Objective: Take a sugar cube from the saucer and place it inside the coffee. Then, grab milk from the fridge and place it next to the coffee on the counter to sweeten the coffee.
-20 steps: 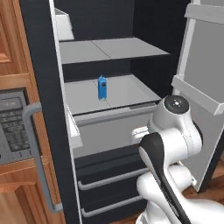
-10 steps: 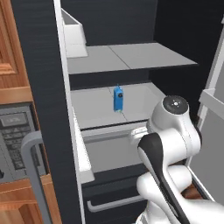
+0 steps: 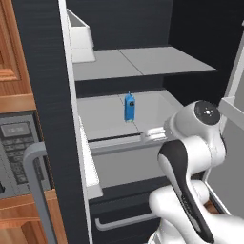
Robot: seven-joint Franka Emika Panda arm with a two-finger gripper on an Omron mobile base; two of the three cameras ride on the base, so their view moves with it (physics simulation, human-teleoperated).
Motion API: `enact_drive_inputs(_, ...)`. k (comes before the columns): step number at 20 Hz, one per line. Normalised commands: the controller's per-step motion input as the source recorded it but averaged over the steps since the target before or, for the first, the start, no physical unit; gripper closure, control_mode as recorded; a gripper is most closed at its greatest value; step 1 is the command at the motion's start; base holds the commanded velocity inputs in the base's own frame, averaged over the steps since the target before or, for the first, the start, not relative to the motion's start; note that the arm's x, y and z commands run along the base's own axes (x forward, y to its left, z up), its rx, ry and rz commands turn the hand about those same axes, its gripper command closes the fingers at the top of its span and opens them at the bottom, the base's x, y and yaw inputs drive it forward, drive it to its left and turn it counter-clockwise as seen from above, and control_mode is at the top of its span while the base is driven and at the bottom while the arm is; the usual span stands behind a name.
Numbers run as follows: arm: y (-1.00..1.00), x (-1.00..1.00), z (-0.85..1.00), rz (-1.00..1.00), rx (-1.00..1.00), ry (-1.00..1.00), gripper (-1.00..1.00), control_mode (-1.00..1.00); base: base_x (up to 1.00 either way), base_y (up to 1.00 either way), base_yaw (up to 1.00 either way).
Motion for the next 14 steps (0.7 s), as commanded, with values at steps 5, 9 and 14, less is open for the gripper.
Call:
enact_drive_inputs(5,-0.11,0.74,0.02,0.13,0.23,-0.38,-1.0,-1.0,0.0,0.0,0.0)
enact_drive_inputs(9,-0.13,0.65,-0.08,0.12,0.14,-0.17,-1.0,-1.0,0.0,0.0,0.0)
enact_drive_inputs(14,-0.02,0.45,-0.15,-0.04,0.01,-0.06,-1.0,-1.0,0.0,0.0,0.0)
